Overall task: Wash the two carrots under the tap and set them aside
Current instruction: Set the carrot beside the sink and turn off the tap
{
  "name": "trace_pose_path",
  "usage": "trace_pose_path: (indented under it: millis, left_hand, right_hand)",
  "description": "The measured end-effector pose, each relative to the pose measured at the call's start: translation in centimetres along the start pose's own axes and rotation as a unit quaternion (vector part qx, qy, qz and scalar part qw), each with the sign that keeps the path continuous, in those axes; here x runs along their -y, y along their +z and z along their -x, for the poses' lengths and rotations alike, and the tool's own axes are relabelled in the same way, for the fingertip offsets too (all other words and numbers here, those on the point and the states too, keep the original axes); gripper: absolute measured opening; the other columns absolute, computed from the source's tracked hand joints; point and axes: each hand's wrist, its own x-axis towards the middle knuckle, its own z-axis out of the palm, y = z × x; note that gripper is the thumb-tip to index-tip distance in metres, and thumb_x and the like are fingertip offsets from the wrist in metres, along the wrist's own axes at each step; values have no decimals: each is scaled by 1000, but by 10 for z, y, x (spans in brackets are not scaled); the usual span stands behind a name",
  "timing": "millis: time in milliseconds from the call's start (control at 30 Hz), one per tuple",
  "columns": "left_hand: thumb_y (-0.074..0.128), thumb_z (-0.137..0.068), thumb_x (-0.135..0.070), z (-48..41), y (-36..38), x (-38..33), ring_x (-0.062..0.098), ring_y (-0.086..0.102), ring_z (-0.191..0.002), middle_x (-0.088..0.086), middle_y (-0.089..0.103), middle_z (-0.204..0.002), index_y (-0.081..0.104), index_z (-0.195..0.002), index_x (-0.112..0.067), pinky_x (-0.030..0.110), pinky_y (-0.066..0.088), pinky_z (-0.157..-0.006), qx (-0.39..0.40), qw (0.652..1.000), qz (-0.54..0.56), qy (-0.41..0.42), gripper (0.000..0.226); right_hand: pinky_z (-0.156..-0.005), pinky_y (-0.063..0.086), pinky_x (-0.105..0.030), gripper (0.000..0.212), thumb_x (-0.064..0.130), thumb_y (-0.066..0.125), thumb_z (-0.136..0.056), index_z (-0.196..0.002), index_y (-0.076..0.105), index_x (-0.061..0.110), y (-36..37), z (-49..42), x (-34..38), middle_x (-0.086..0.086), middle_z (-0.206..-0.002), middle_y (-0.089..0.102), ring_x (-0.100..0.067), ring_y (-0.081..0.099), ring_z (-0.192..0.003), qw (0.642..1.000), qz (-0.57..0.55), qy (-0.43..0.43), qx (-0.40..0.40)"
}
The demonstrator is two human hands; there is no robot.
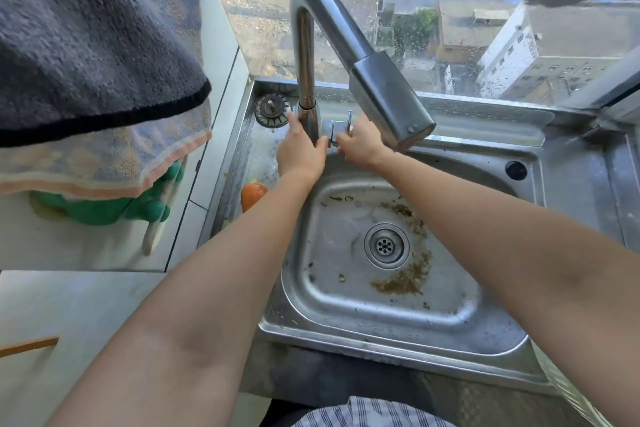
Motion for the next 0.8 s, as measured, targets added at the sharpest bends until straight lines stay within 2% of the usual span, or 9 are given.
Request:
trace_pose_path:
  millis: [33,100,233,300,400,500,600,700,800]
  left_hand:
    - [55,-95,-28,5,-1,5,38,54,-121,17,57,-134,20,-152,-7,44,42,-96,4,1000,-5,5,70]
    - [52,-95,-20,24,-7,20,34,53,-121,15,57,-134,35,-147,-8,40,41,-96,-16,1000,-17,9,55]
    - [50,-90,-10,85,-17,65,30,60,-94,11,65,-106,69,-108,-14,35,44,-75,-140,990,-24,25,27]
    - [51,-87,-10,115,-21,91,26,57,-83,9,63,-94,68,-94,-12,36,45,-71,-204,978,-2,38,19]
    - [47,-78,-21,150,-26,125,29,57,-91,11,62,-95,65,-92,-11,34,43,-79,-260,966,5,-10,25]
    - [60,-74,-33,173,-25,154,34,53,-102,15,55,-112,57,-110,-8,42,46,-88,-215,969,-28,-120,44]
    - [70,-76,-43,184,-21,171,34,50,-111,16,47,-125,45,-125,-6,45,46,-93,-130,973,-58,-182,66]
    - [71,-81,-36,185,-24,180,35,47,-118,19,46,-131,42,-130,-4,41,43,-98,-97,970,-85,-204,66]
    - [68,-84,-37,183,-29,187,33,53,-114,16,54,-126,47,-126,-4,40,45,-90,-71,976,-82,-187,57]
  right_hand:
    - [-92,49,-37,66,18,54,-94,-145,22,-10,2,1,-2,-8,-108,56,-23,55,-92,1000,-21,9,-7]
    - [-93,51,-48,77,22,50,-92,-149,4,-4,9,16,-7,-21,-114,63,-37,62,-100,1000,6,19,3]
    - [-86,55,-50,60,23,51,-94,-140,18,0,29,48,-5,-24,-110,66,-35,66,-87,997,37,10,64]
    - [-86,54,-48,57,24,52,-93,-138,24,2,47,59,2,-22,-109,66,-36,66,-90,997,42,-17,66]
    - [-88,54,-50,59,26,56,-91,-137,28,3,82,78,11,-21,-106,63,-37,65,-95,992,30,-46,117]
    - [-82,57,-48,68,29,56,-90,-143,21,4,118,98,11,-19,-108,63,-37,67,-96,979,72,-37,188]
    - [-89,54,-49,87,39,66,-85,-147,16,3,146,108,5,-20,-126,56,-37,63,-106,979,107,-37,169]
    - [-98,49,-48,101,47,74,-80,-146,15,-1,162,110,2,-20,-137,46,-37,56,-119,985,115,-37,124]
    - [-96,48,-43,96,45,76,-79,-144,21,0,163,107,1,-17,-134,49,-33,55,-120,984,121,-34,124]
